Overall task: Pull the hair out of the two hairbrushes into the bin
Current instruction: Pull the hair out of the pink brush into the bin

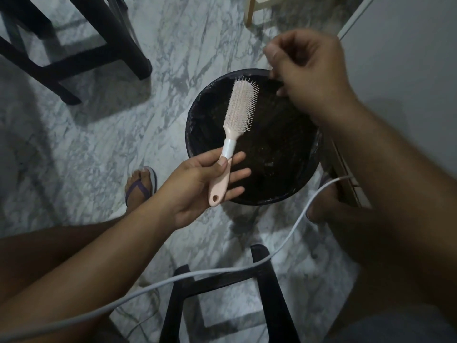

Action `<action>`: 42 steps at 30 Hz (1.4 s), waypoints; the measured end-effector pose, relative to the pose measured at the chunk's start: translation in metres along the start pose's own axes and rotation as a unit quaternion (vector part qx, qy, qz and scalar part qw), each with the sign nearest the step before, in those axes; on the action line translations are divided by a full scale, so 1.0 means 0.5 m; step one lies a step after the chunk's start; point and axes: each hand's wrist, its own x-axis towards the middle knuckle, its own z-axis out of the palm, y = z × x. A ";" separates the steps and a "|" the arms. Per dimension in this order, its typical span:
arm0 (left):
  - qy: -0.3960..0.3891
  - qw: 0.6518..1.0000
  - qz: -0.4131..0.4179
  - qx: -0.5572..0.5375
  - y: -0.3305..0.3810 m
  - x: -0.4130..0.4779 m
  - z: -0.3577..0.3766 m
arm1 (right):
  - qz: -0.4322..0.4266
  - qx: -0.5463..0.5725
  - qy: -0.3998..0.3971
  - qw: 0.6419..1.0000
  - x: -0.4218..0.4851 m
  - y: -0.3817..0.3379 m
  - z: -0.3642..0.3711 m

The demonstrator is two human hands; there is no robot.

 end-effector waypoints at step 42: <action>-0.009 0.997 0.043 0.067 -0.011 0.005 -0.019 | -0.073 -0.224 -0.098 0.967 -0.038 0.013 0.008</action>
